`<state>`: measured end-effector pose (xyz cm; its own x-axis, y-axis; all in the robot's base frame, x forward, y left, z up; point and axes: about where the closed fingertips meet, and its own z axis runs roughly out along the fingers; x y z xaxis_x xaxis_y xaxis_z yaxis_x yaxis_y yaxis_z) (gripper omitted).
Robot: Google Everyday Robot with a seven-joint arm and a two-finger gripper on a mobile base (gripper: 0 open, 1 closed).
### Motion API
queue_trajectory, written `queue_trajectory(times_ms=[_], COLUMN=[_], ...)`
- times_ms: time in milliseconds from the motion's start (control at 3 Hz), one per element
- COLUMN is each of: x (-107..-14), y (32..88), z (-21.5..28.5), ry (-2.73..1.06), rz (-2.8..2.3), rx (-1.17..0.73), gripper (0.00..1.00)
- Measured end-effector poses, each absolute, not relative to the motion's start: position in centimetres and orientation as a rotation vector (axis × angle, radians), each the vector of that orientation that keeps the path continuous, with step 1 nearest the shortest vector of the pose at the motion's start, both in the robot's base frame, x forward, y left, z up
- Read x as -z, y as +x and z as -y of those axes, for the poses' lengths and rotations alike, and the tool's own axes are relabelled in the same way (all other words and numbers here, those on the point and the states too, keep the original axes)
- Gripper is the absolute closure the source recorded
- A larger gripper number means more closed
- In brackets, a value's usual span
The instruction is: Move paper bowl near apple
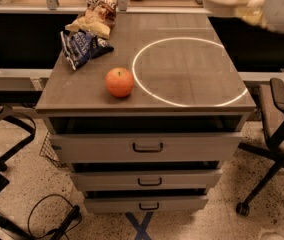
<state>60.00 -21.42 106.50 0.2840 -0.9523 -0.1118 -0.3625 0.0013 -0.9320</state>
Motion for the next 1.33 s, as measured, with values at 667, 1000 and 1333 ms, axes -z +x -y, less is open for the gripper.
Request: queue_trajectory(times_ms=[667, 1000, 1333], x=[-94.3, -91.6, -89.2], y=[57.1, 56.6, 56.8], z=[19.0, 18.1, 16.6], ry=[-1.847, -1.905, -1.932], rz=[-1.359, -1.341, -1.273], rx=[0.59, 0.526, 0.429], gripper=[1.0, 1.0, 1.0])
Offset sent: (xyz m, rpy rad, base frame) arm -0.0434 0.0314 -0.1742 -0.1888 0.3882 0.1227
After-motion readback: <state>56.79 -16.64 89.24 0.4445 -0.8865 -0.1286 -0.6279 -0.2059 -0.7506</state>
